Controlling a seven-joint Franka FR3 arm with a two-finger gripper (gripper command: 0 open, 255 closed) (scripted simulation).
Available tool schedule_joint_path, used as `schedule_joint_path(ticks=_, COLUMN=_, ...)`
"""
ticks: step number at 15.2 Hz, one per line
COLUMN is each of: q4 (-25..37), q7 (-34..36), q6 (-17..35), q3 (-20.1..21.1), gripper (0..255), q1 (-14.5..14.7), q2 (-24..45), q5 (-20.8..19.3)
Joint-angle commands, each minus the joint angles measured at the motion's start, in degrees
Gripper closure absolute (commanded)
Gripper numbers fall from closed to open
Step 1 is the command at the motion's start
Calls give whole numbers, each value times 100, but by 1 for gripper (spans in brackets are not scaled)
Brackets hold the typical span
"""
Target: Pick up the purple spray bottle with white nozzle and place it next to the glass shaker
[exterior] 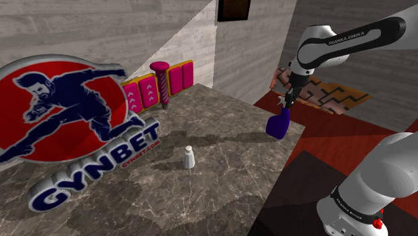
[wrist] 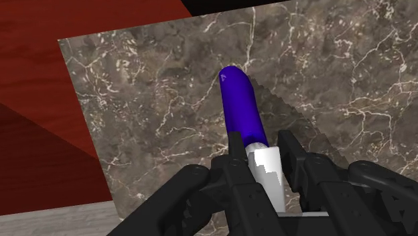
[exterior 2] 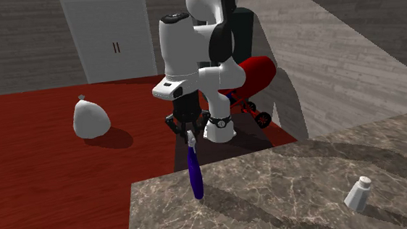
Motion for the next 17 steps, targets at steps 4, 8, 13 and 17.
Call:
schedule_joint_path(ticks=4, q4=51, q7=4, q6=-84, q3=9, gripper=255, q1=0, q2=-33, q5=0)
schedule_joint_path(ticks=8, q4=272, q7=17, q6=-419, q3=42, gripper=255, q1=0, q2=-148, q5=1)
schedule_joint_path(ticks=13, q4=572, q7=28, q6=-829, q3=82, gripper=255, q1=4, q2=-259, q5=9)
schedule_joint_path(ticks=17, q4=831, q7=33, q6=-1149, q3=111, gripper=255, q1=10, q2=-320, q5=19)
